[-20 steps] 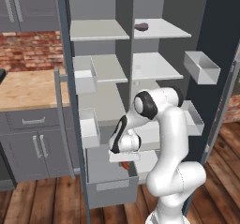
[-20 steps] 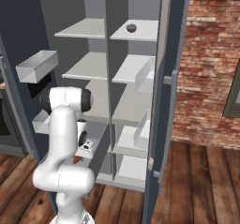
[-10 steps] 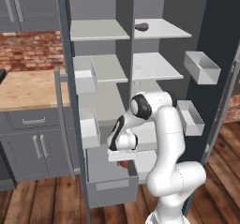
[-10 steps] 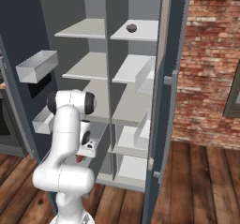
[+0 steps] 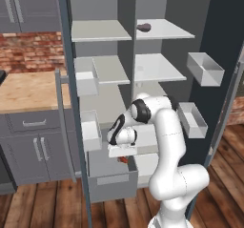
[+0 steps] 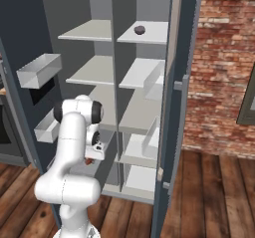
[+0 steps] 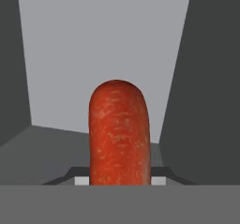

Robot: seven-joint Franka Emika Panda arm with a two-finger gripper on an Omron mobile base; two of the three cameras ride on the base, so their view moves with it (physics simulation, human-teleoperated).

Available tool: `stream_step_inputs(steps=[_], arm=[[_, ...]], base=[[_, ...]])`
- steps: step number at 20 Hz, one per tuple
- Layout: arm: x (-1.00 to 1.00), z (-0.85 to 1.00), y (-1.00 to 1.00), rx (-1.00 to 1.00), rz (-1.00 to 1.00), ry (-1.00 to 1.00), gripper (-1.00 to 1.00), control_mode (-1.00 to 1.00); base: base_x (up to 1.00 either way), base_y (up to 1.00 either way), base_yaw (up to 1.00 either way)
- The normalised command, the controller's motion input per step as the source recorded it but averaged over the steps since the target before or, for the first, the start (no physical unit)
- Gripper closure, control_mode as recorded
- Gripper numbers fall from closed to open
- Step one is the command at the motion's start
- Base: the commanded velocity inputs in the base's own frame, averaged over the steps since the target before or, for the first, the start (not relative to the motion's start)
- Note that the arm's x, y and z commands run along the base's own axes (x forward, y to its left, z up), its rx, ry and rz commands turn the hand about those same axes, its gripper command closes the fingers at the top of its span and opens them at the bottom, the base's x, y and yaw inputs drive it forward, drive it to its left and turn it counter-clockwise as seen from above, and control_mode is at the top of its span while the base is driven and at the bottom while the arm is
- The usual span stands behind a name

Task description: Take the carrot and eggplant from the fridge shelf and place them in the freezer drawer to begin freezing them.

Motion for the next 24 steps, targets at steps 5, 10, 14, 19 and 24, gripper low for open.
stream_step_inputs(steps=[5,10,14,19,24], arm=[[-0.29,-0.54,0.25,0.02,0.01,0.04,1.00,-1.00],[-0.56,-0.55,0.25,0.08,0.00,0.05,1.00,-1.00],[-0.63,-0.55,0.23,0.11,0.00,0.08,1.00,-1.00],[-0.74,-0.53,0.22,0.12,0.00,0.06,1.00,-1.00],[-0.91,-0.54,0.25,0.12,0.00,0.02,1.00,-1.00]], base=[[0.00,0.00,0.00],[0.00,0.00,0.00],[0.00,0.00,0.00],[0.00,0.00,0.00],[0.00,0.00,0.00]])
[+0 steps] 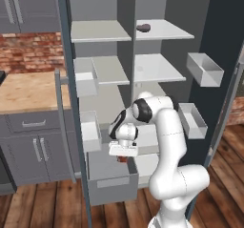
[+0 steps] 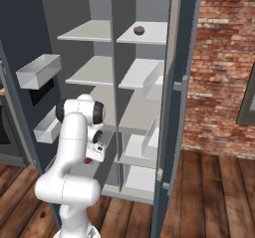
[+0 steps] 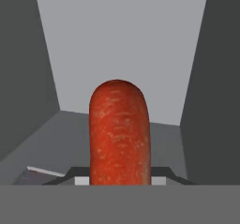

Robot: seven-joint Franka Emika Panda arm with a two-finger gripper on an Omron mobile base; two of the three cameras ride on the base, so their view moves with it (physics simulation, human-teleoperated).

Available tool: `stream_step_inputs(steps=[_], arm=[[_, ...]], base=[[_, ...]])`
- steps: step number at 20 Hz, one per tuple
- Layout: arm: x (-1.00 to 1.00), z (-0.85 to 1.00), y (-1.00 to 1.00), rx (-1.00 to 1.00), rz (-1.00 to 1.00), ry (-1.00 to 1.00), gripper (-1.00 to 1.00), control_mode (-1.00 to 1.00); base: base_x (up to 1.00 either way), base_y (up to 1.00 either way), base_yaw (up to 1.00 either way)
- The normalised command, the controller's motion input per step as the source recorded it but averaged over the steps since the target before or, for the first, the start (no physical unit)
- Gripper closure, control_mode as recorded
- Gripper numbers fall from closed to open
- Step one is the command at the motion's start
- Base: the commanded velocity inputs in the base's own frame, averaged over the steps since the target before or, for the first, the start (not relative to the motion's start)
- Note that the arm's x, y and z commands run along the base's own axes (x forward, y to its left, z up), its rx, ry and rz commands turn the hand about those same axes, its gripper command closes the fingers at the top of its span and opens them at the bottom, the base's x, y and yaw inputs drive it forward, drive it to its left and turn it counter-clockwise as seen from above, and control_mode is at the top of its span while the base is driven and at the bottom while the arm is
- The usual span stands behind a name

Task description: Take the carrot and eggplant from the fridge shelf and place them in the freezer drawer to begin freezing them.

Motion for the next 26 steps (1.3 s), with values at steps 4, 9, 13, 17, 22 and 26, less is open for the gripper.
stream_step_inputs(steps=[4,9,13,17,22,26], arm=[[-1.00,-0.49,0.28,0.09,0.00,0.00,1.00,-1.00],[-0.95,-0.34,0.24,0.02,0.00,0.00,1.00,-1.00],[-0.06,0.11,0.00,0.00,0.00,-0.01,1.00,-1.00],[0.26,0.16,0.18,0.00,-0.01,0.00,1.00,-1.00],[0.32,0.00,0.45,-0.01,0.00,0.00,1.00,-1.00],[0.27,-0.36,0.45,-0.02,0.00,0.02,1.00,-1.00]], base=[[0.00,0.00,0.00],[0.00,0.00,0.00],[0.00,0.00,0.00],[0.00,0.00,0.00],[0.00,0.00,0.00],[0.00,0.00,0.00]])
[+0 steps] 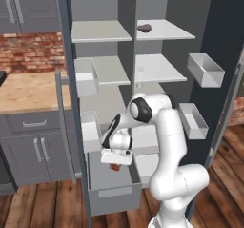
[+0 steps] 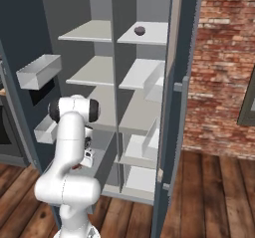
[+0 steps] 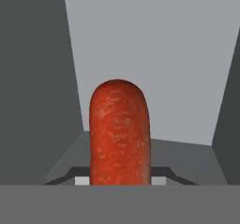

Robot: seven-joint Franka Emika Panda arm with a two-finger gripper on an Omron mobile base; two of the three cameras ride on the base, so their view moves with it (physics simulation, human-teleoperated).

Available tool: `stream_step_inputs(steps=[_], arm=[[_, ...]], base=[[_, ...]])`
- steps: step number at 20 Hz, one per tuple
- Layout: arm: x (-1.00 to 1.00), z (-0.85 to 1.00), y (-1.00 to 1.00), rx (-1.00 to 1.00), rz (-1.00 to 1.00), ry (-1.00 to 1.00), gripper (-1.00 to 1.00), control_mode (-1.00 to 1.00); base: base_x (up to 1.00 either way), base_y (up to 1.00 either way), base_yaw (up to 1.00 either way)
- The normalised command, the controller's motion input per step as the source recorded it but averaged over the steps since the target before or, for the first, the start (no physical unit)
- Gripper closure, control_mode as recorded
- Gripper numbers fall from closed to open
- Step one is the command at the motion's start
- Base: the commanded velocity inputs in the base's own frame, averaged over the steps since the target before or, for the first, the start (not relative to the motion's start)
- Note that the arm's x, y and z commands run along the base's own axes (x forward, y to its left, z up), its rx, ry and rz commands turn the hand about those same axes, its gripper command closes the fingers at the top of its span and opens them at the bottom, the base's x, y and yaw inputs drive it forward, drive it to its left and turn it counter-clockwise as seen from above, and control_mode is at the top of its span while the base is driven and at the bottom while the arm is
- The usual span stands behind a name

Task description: Take the carrot and eggplant from the fridge shelf and place them in the freezer drawer to begin freezing them.

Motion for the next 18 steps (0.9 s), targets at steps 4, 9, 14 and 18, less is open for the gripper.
stream_step_inputs(steps=[4,9,14,18], arm=[[0.19,-0.70,0.08,0.00,0.00,0.06,1.00,-1.00],[0.08,-0.64,0.00,0.00,0.00,0.07,1.00,-1.00],[0.00,-0.33,0.03,0.00,0.00,0.02,1.00,-1.00],[0.00,-0.31,0.06,0.00,0.00,0.00,1.00,-1.00]], base=[[0.00,0.00,0.00],[0.00,0.00,0.00],[0.00,0.00,0.00],[0.00,0.00,0.00]])
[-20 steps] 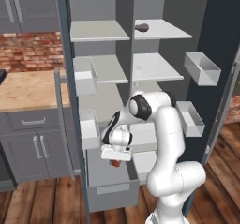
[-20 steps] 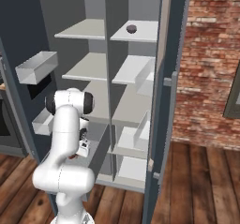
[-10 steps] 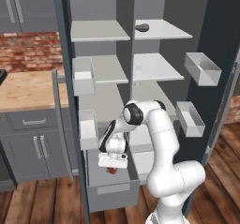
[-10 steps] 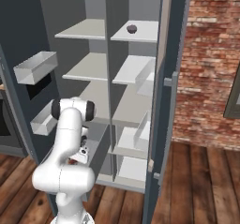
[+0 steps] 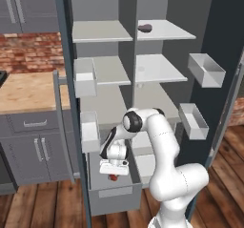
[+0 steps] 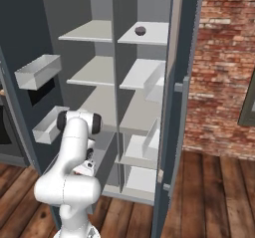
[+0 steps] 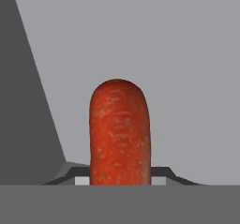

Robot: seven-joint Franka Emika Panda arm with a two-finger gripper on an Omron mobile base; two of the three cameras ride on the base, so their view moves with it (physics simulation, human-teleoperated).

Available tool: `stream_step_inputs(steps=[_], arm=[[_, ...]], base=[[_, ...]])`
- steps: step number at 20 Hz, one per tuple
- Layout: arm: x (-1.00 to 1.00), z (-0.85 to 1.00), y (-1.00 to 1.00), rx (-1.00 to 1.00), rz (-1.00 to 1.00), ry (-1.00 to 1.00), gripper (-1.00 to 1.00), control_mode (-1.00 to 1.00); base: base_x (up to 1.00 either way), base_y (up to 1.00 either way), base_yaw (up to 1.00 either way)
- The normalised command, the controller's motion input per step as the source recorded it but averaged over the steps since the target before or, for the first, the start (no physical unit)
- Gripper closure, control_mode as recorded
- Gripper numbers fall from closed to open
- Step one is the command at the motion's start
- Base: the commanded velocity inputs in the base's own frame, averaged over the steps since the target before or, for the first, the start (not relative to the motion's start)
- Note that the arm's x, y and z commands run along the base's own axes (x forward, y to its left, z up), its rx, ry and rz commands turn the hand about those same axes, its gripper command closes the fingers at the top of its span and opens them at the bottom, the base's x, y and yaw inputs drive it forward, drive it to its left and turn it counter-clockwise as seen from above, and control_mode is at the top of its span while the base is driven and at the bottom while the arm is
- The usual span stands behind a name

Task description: Take the carrot and eggplant from the fridge shelf and place them in the freezer drawer to begin freezing them.

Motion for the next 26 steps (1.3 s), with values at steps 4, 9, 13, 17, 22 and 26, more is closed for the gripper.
stream_step_inputs(steps=[4,9,13,17,22,26], arm=[[-0.03,-0.34,0.04,0.00,0.00,0.00,1.00,-1.00],[-0.17,-0.41,0.11,0.00,0.00,0.00,-1.00,-1.00],[-0.23,-0.16,0.09,0.00,0.00,0.00,-1.00,-1.00],[-0.13,0.00,0.00,0.00,-0.01,0.00,-1.00,-1.00],[-0.10,0.11,0.00,0.00,-0.01,-0.04,-1.00,-1.00],[-0.01,0.54,-0.10,0.00,-0.06,-0.10,-1.00,-1.00]], base=[[0.00,0.00,0.00],[0.00,0.00,0.00],[0.00,0.00,0.00],[0.00,0.00,0.00],[0.00,0.00,0.00],[0.00,0.00,0.00]])
